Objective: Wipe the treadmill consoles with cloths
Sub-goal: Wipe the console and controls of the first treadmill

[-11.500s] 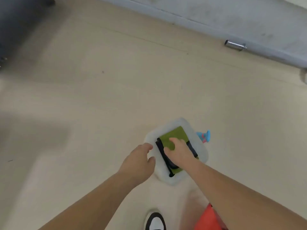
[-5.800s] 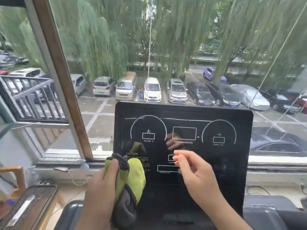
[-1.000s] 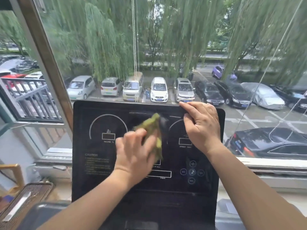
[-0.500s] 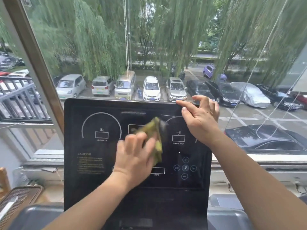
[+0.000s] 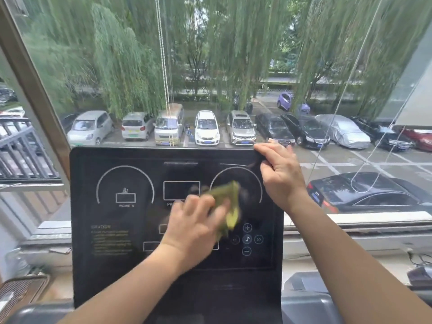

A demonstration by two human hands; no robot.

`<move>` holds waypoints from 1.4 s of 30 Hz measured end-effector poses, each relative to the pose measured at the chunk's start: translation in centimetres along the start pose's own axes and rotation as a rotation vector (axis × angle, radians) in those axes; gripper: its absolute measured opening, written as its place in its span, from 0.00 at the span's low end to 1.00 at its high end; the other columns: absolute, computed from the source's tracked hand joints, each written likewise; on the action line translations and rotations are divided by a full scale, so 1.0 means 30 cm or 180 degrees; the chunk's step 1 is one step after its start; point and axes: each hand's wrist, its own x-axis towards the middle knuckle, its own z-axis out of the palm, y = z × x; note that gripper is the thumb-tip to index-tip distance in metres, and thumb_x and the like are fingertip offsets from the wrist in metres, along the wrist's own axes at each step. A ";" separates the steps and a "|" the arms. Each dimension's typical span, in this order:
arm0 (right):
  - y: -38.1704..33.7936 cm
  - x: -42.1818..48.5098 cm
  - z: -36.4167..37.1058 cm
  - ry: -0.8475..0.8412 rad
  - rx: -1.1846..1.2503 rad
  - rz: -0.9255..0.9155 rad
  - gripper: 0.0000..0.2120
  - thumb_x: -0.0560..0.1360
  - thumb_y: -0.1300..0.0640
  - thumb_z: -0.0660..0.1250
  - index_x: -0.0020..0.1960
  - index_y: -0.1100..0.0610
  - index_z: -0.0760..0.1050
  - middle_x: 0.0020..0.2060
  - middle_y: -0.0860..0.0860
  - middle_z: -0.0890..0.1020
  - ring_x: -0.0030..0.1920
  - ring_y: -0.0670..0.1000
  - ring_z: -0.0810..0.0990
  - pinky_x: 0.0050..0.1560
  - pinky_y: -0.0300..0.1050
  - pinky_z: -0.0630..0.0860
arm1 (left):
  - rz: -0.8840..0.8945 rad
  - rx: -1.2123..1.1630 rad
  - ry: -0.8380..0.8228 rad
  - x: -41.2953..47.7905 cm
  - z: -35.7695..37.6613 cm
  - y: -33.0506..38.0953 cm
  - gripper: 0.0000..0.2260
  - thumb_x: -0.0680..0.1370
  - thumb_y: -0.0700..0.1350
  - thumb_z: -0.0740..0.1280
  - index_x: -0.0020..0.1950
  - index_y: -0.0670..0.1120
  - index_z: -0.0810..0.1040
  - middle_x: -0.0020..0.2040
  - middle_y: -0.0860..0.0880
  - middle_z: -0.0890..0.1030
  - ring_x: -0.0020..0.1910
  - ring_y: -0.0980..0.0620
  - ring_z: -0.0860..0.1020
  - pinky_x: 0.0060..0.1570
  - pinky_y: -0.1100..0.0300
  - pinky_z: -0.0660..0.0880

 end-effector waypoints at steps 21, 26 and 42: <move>0.055 0.037 -0.053 -0.0322 0.1734 0.0415 0.20 0.71 0.58 0.61 0.57 0.47 0.84 0.59 0.39 0.82 0.70 0.45 0.74 0.77 0.48 0.67 | -0.0218 0.0061 0.0143 0.290 -0.019 -0.038 0.22 0.74 0.51 0.69 0.67 0.50 0.79 0.56 0.46 0.70 0.50 0.39 0.71 0.43 0.45 0.74; 0.048 0.050 -0.078 -0.0335 0.1877 0.0459 0.19 0.71 0.56 0.61 0.57 0.53 0.86 0.58 0.44 0.85 0.67 0.42 0.77 0.70 0.41 0.70 | -0.0781 0.0023 0.0230 0.241 0.042 0.106 0.23 0.73 0.50 0.69 0.69 0.52 0.77 0.57 0.45 0.73 0.53 0.40 0.70 0.45 0.45 0.70; 0.067 0.031 -0.088 -0.0269 0.2089 0.0704 0.35 0.88 0.41 0.41 0.62 0.55 0.85 0.60 0.46 0.85 0.62 0.35 0.79 0.59 0.24 0.68 | -0.0131 -0.0260 0.0192 0.198 0.087 0.212 0.22 0.71 0.49 0.72 0.64 0.52 0.79 0.55 0.47 0.75 0.49 0.41 0.72 0.44 0.47 0.68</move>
